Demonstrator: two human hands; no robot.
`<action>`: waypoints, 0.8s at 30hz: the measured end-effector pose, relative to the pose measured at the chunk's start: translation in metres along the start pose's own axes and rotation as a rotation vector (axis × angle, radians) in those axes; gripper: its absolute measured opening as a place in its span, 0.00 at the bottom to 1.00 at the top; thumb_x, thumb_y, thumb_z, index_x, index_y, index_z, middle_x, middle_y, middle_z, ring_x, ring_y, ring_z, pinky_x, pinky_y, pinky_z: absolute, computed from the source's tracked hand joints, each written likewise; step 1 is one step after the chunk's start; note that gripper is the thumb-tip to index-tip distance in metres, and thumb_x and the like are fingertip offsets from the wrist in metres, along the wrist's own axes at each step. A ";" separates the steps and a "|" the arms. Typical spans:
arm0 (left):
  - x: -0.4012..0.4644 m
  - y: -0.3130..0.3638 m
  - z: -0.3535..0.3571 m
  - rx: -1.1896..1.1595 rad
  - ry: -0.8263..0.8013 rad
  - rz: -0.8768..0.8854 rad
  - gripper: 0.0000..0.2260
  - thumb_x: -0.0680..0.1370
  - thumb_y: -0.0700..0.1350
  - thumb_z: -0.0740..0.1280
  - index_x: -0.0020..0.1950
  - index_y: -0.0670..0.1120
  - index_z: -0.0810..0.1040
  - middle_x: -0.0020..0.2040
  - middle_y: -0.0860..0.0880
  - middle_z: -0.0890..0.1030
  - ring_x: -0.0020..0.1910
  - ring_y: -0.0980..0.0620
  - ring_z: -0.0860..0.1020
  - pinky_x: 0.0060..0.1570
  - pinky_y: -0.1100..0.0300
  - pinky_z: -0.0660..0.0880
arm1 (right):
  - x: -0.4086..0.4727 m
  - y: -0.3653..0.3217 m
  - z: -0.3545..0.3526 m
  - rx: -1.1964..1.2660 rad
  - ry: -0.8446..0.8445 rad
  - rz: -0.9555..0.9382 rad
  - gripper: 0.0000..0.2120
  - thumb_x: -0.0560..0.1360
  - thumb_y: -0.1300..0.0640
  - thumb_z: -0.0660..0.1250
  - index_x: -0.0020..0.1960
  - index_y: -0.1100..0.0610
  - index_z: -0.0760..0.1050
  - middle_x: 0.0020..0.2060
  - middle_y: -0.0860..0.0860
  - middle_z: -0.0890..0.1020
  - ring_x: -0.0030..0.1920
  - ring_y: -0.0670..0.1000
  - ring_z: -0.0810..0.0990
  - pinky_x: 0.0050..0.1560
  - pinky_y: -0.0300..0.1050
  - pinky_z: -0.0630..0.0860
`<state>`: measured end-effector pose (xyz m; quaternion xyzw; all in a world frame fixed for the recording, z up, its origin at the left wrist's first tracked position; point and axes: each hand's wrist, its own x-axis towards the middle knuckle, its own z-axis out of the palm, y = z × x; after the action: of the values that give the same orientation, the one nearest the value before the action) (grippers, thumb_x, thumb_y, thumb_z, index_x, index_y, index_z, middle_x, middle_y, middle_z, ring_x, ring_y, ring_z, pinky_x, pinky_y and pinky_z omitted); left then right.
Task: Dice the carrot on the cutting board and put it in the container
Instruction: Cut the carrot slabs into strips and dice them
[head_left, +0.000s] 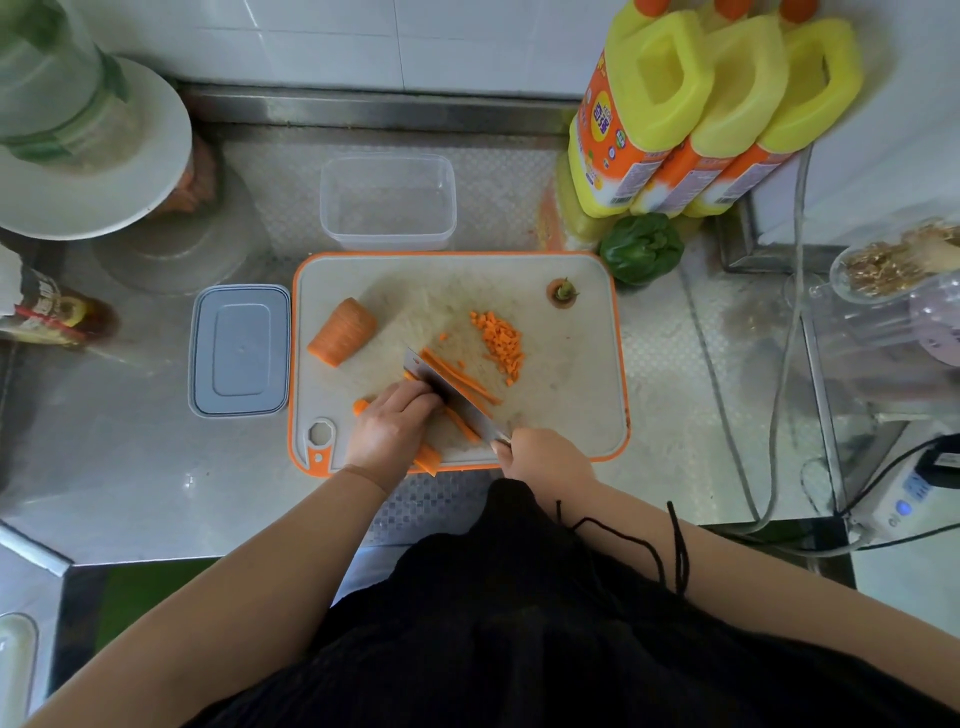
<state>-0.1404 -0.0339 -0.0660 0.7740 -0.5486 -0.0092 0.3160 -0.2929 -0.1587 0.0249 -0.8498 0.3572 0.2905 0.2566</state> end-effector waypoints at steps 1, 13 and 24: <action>0.000 0.000 0.000 0.004 -0.004 0.001 0.08 0.73 0.35 0.66 0.48 0.40 0.83 0.50 0.44 0.82 0.50 0.46 0.78 0.46 0.52 0.78 | -0.001 0.001 0.005 -0.001 0.014 0.009 0.20 0.83 0.47 0.52 0.54 0.61 0.74 0.49 0.57 0.80 0.51 0.57 0.79 0.47 0.48 0.72; 0.003 0.001 -0.004 -0.002 -0.046 -0.005 0.08 0.70 0.33 0.71 0.47 0.42 0.82 0.51 0.49 0.77 0.48 0.46 0.77 0.41 0.52 0.80 | 0.013 0.001 0.010 0.061 0.063 0.016 0.20 0.82 0.45 0.53 0.54 0.60 0.73 0.48 0.57 0.80 0.51 0.58 0.79 0.49 0.50 0.74; 0.001 0.011 -0.018 0.078 -0.115 -0.055 0.10 0.77 0.44 0.63 0.49 0.42 0.83 0.50 0.46 0.82 0.47 0.43 0.80 0.40 0.50 0.80 | -0.004 -0.004 -0.004 0.052 0.174 -0.094 0.18 0.83 0.48 0.51 0.54 0.60 0.72 0.47 0.56 0.80 0.48 0.58 0.79 0.42 0.48 0.70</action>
<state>-0.1433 -0.0282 -0.0461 0.7986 -0.5445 -0.0409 0.2530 -0.2915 -0.1570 0.0313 -0.8807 0.3452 0.1938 0.2601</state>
